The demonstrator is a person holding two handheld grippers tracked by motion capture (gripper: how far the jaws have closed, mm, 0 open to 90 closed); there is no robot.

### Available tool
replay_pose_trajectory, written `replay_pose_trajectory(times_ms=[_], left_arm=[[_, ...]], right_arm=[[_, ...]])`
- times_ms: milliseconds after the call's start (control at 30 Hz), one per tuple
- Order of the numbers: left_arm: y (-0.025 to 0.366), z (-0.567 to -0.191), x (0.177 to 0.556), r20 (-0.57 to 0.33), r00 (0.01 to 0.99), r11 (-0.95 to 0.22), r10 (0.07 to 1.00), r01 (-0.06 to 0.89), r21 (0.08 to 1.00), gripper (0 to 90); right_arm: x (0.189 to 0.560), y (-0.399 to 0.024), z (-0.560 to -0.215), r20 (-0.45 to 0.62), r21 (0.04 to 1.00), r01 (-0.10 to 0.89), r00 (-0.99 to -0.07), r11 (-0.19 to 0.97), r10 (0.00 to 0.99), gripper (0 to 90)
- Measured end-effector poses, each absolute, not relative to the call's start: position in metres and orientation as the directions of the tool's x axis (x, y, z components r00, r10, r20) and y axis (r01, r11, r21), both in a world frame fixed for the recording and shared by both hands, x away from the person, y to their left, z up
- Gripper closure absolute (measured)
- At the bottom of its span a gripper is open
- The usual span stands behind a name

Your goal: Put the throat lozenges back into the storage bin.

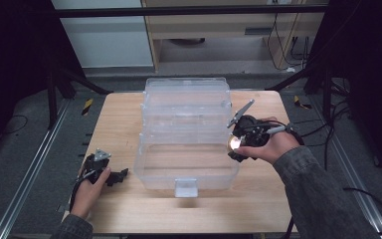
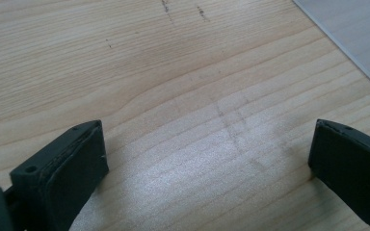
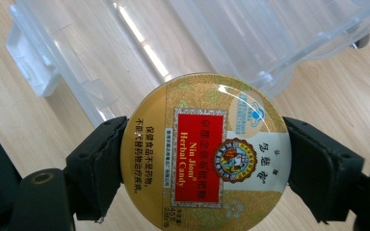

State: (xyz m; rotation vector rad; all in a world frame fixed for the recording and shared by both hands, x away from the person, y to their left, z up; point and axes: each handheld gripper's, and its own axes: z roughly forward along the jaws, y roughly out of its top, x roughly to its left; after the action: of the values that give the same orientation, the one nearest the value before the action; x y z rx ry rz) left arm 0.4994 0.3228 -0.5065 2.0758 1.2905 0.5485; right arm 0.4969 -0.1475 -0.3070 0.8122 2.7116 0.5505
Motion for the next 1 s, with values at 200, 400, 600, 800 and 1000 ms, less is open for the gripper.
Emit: replay_pose_trajectory(times_ms=[200, 400, 600, 800, 1000], left_arm=[[0.323, -0.506, 0.499, 0.021, 0.435, -0.325, 0.900, 0.640, 0.696, 0.0], [0.323, -0.507, 0.499, 0.021, 0.434, -0.325, 0.901, 0.639, 0.697, 0.0], [0.323, -0.507, 0.499, 0.018, 0.434, -0.322, 0.901, 0.640, 0.697, 0.0], [0.323, -0.507, 0.499, 0.018, 0.434, -0.323, 0.901, 0.640, 0.698, 0.0], [0.323, -0.507, 0.499, 0.017, 0.435, -0.322, 0.900, 0.639, 0.698, 0.0]], right_arm=[[0.496, -0.142, -0.312, -0.126, 0.415, 0.466, -0.821, 0.782, 0.556, 20.9], [0.496, -0.138, -0.322, -0.118, 0.398, 0.470, -0.825, 0.788, 0.552, 20.9], [0.498, -0.129, -0.335, -0.102, 0.388, 0.475, -0.830, 0.790, 0.548, 20.9], [0.500, -0.120, -0.345, -0.101, 0.378, 0.466, -0.838, 0.800, 0.536, 20.9], [0.502, -0.116, -0.353, -0.091, 0.377, 0.467, -0.841, 0.800, 0.534, 20.9]])
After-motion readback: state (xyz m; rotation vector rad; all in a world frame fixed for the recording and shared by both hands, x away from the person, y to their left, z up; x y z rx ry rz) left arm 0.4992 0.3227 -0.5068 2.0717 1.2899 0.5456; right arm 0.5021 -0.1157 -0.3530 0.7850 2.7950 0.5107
